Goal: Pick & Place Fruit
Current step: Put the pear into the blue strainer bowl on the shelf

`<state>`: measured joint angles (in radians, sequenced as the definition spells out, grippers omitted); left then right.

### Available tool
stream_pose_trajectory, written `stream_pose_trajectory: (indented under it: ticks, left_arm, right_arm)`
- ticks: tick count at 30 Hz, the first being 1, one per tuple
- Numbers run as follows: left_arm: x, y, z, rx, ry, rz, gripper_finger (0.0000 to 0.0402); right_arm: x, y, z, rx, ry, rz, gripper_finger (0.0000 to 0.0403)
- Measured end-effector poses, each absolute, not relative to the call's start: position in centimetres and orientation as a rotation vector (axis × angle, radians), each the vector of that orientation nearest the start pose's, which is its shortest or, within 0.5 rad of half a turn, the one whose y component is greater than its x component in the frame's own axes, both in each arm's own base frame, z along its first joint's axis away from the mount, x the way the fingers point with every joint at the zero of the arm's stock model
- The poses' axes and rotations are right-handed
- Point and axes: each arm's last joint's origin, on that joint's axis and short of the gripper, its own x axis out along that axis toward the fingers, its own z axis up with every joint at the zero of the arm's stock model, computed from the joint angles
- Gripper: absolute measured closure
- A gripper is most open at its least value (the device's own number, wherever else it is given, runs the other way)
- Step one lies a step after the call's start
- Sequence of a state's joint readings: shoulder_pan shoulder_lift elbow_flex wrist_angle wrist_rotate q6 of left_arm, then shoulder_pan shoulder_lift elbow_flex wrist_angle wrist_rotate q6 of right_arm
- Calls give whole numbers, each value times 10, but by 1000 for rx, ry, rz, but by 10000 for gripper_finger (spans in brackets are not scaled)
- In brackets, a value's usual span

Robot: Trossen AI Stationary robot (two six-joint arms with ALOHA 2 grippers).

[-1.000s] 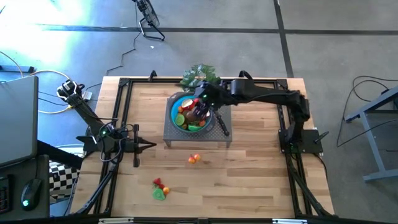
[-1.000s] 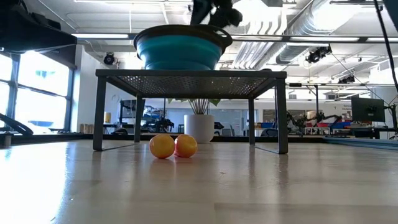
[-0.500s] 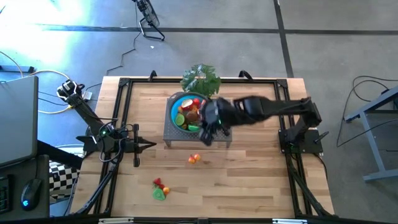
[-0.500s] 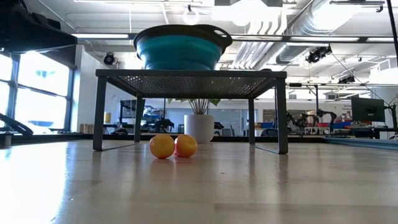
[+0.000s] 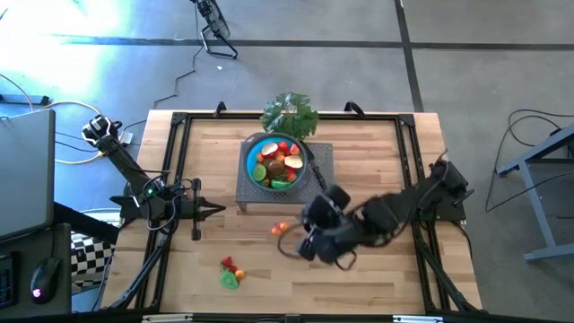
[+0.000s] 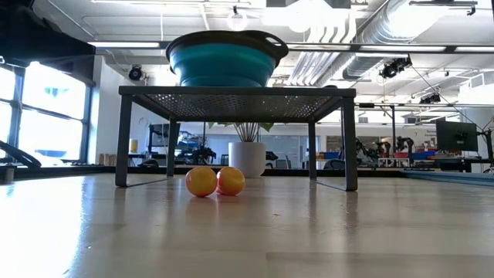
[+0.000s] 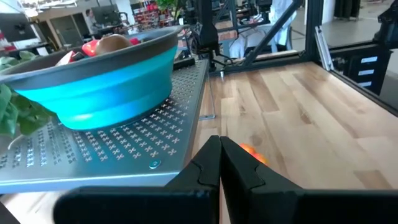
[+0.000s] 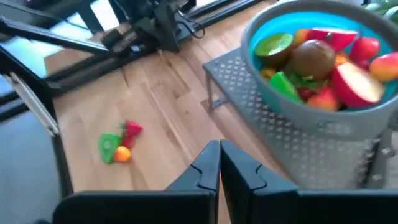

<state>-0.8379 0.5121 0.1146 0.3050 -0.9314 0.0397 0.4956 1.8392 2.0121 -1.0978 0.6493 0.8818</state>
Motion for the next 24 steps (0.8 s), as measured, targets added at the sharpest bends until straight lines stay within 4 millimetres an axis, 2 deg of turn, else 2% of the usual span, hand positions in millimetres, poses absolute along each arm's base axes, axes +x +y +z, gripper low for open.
stream_pose_trajectory:
  ticks: [4,7,13,24]
  left_arm:
    - [100,-76,186,91,59,93,401]
    - [100,-76,185,90,59,93,401]
    - [100,-76,186,87,57,93,401]
    - [100,-76,186,84,55,93,401]
  right_arm:
    - [334,187,377,351,604,-491,400]
    - [337,201,367,388,584,-504,399]
    - [345,230,332,392,624,-526,399]
    - [366,254,263,388,593,-688,399]
